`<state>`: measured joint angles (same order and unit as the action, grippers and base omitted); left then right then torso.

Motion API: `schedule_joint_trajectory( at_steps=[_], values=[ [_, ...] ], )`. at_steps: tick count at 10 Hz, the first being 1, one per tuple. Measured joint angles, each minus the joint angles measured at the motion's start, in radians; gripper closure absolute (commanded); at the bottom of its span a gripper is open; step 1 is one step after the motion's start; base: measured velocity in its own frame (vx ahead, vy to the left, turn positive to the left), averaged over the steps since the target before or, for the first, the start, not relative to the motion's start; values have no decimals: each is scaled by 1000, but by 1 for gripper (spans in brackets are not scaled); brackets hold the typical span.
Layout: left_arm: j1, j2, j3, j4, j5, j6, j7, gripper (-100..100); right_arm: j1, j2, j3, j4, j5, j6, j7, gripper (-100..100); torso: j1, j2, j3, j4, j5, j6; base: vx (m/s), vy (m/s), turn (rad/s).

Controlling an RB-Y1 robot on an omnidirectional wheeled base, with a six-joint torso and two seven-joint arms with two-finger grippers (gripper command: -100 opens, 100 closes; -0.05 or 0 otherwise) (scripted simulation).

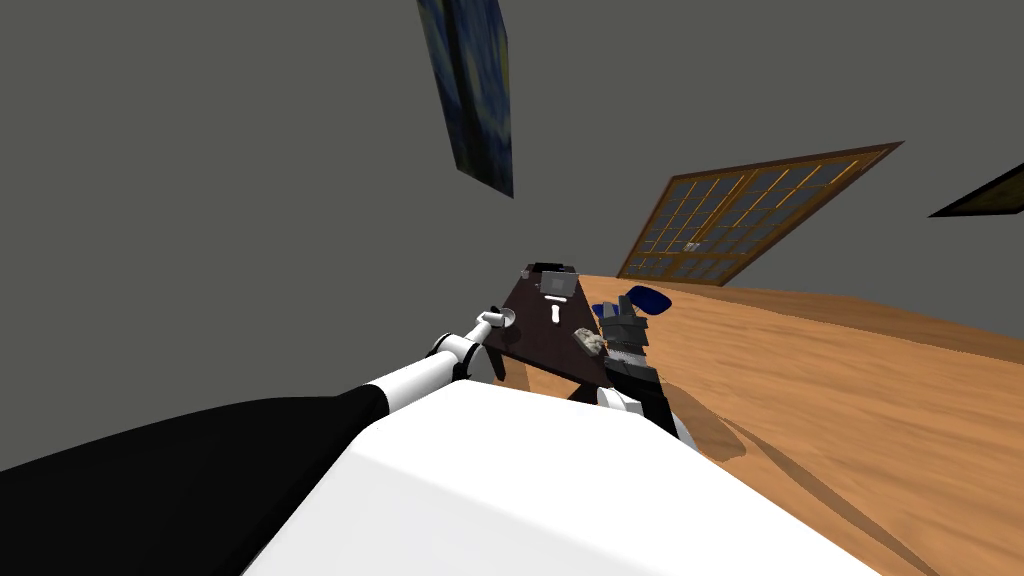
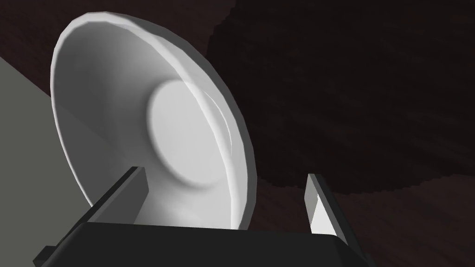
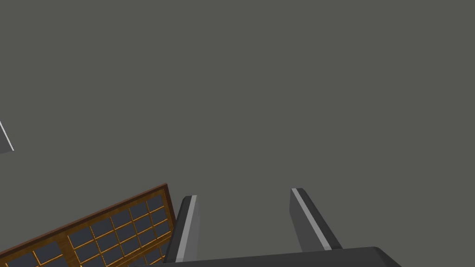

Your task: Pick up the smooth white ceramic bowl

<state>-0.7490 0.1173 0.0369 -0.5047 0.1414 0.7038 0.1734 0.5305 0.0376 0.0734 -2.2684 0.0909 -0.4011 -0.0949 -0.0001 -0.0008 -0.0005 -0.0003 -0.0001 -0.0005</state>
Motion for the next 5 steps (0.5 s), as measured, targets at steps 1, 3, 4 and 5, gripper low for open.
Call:
schedule_joint_trajectory(
  at_steps=[1, 3, 4, 5],
  values=[
    [0, 0, 0, 0, 0, 0, 0, 100, 0, 0, 0, 0, 0, 0, 0, 0, 0, 1, 0, 0, 0, 0, 0, 0, 0],
    [0, 0, 0, 0, 0, 1, 0, 100, 0, 0, 0, 0, 0, 0, 0, 0, 0, 1, 1, 0, 0, 0, 0, 0, 0],
    [1, 0, 0, 0, 0, 1, 0, 100, 0, 0, 0, 0, 0, 0, 0, 0, 0, 1, 1, 1, 0, 0, 0, 0, 0],
    [1, 0, 0, 1, 0, 2, 0, 0, 0, 0, 0, 0, 0, 0, 0, 0, 0, 1, 1, 1, 0, 0, 0, 0, 0]
  ],
)
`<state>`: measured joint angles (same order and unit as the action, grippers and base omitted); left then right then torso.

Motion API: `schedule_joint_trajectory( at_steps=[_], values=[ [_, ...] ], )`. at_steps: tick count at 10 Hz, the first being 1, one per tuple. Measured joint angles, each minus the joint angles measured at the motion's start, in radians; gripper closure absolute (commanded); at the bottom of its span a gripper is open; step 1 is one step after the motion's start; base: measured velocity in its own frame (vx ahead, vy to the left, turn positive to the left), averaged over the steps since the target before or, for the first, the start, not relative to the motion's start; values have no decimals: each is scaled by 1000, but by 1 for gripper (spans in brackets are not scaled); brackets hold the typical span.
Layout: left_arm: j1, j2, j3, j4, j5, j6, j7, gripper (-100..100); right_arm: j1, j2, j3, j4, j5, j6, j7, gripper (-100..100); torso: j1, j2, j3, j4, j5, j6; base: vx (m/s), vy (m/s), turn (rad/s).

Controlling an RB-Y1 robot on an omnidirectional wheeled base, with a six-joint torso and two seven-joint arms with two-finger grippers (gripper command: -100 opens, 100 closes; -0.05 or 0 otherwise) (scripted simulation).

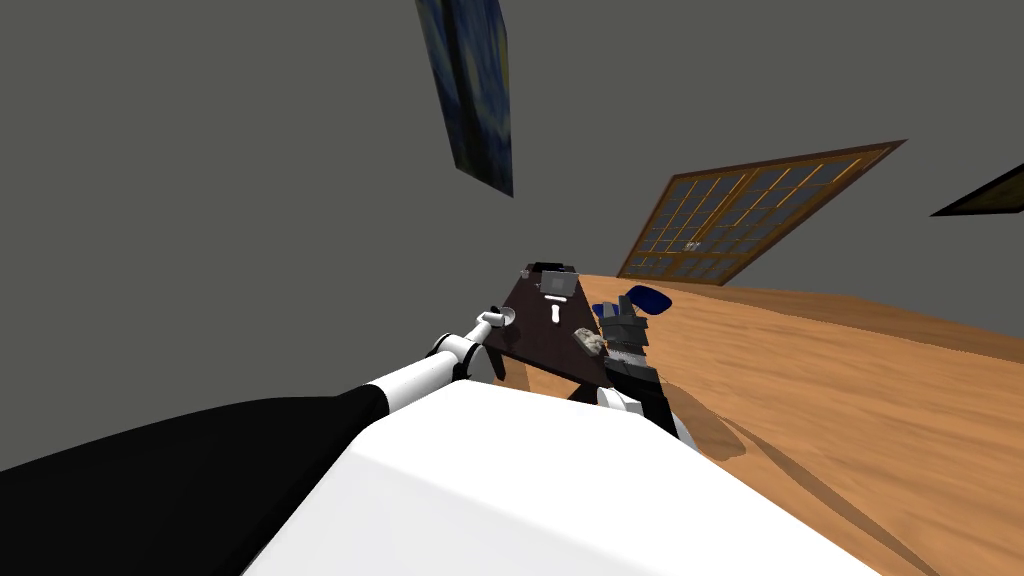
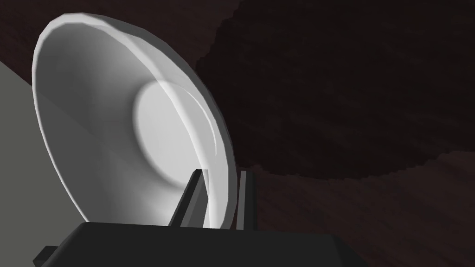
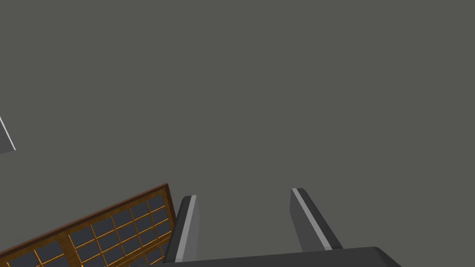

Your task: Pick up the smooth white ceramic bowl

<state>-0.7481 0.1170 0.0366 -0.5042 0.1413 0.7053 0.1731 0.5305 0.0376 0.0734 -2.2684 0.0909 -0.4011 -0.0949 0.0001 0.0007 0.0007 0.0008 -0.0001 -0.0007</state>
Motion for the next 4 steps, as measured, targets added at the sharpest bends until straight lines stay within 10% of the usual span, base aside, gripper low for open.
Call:
schedule_joint_trajectory(
  at_steps=[1, 3, 4],
  values=[
    [0, 0, 0, 0, 0, 0, 0, 100, 0, 0, 0, 0, 0, 0, 0, 0, 0, 0, 0, 0, 0, 0, -55, 5, 19],
    [-18, 5, -1, -17, 3, 29, 2, 100, 0, 0, 0, 0, 0, 0, 0, 0, 0, 6, 4, 2, 0, 0, -60, 1, 5],
    [-17, 5, -1, -22, 3, 35, 4, 0, 0, 0, 0, 0, 0, 0, 0, 0, 0, 5, 3, 2, 0, 0, -7, 0, 0]
  ],
)
